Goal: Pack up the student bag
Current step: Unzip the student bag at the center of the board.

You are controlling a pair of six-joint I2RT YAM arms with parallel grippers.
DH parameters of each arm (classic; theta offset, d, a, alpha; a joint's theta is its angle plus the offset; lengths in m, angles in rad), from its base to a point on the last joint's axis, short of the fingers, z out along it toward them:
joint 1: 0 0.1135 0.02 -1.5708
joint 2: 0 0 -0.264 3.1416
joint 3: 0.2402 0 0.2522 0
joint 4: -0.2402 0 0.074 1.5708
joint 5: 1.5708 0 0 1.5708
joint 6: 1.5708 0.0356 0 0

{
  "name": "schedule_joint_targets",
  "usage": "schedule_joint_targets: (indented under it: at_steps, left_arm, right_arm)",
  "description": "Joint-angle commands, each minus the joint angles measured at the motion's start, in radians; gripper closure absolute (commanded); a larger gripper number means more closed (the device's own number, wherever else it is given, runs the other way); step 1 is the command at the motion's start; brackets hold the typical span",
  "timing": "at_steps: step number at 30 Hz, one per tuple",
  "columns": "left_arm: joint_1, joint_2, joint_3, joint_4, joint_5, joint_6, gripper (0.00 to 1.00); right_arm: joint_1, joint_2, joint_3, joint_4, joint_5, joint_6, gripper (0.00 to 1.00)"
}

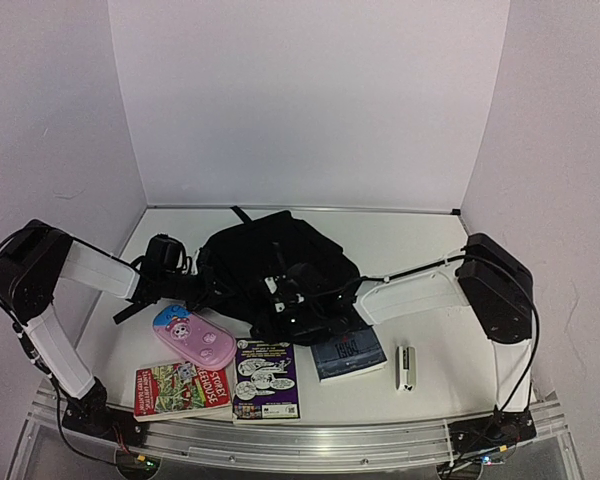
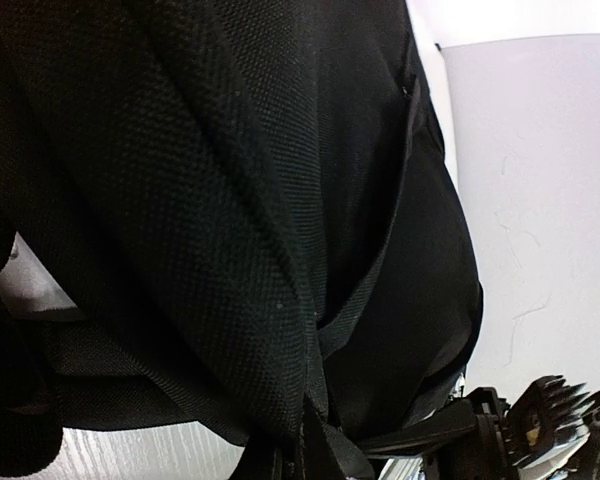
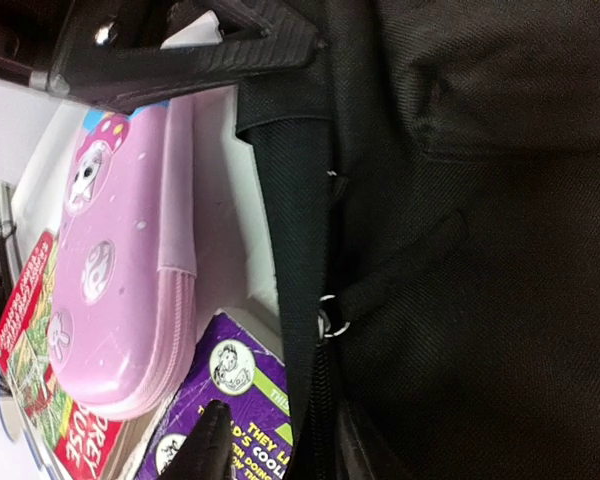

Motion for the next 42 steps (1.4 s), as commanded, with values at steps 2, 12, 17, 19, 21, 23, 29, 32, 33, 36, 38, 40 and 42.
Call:
schedule_joint_targets:
  at_steps: [2,12,17,19,21,23,29,32,33,36,38,40,42]
  left_arm:
    - [-0.005,-0.043,-0.079,0.239,0.060,0.048,1.00]
    - [-0.004,-0.101,-0.127,0.258,0.054,0.132,1.00]
    - [-0.003,-0.103,-0.134,0.261,0.051,0.142,1.00]
    - [-0.004,-0.098,-0.137,0.265,0.052,0.142,1.00]
    - [-0.004,-0.098,-0.139,0.268,0.053,0.142,1.00]
    - [-0.004,-0.102,-0.141,0.270,0.051,0.142,1.00]
    - [-0.004,-0.103,-0.137,0.267,0.052,0.144,1.00]
    - [-0.004,-0.106,-0.137,0.266,0.053,0.146,1.00]
    - [-0.005,-0.106,-0.137,0.263,0.053,0.147,1.00]
    - [-0.004,-0.114,-0.135,0.243,0.037,0.151,1.00]
    - [-0.003,-0.121,-0.131,0.215,0.016,0.153,1.00]
    - [-0.003,-0.130,-0.121,0.175,-0.021,0.153,1.00]
    - [-0.003,-0.140,-0.109,0.121,-0.081,0.156,1.00]
  right_arm:
    - [-0.008,-0.140,-0.043,-0.012,0.082,0.070,0.54]
    - [-0.082,-0.101,0.012,-0.032,0.049,0.142,0.49]
    - [-0.092,-0.031,0.066,-0.025,-0.038,0.182,0.50]
    - [-0.092,-0.004,0.087,-0.014,-0.074,0.205,0.51]
    - [-0.091,0.018,0.097,-0.002,-0.096,0.226,0.51]
    - [-0.092,0.037,0.103,0.020,-0.122,0.252,0.52]
    - [-0.074,0.102,0.128,0.080,-0.183,0.309,0.54]
    - [-0.065,0.144,0.156,0.105,-0.212,0.328,0.56]
    - [-0.062,0.154,0.167,0.112,-0.218,0.330,0.59]
    - [-0.059,0.157,0.175,0.123,-0.203,0.330,0.74]
    - [-0.059,0.131,0.156,0.138,-0.181,0.320,0.87]
    - [-0.059,0.091,0.124,0.157,-0.159,0.308,0.99]
    - [-0.059,0.045,0.088,0.162,-0.117,0.296,1.00]
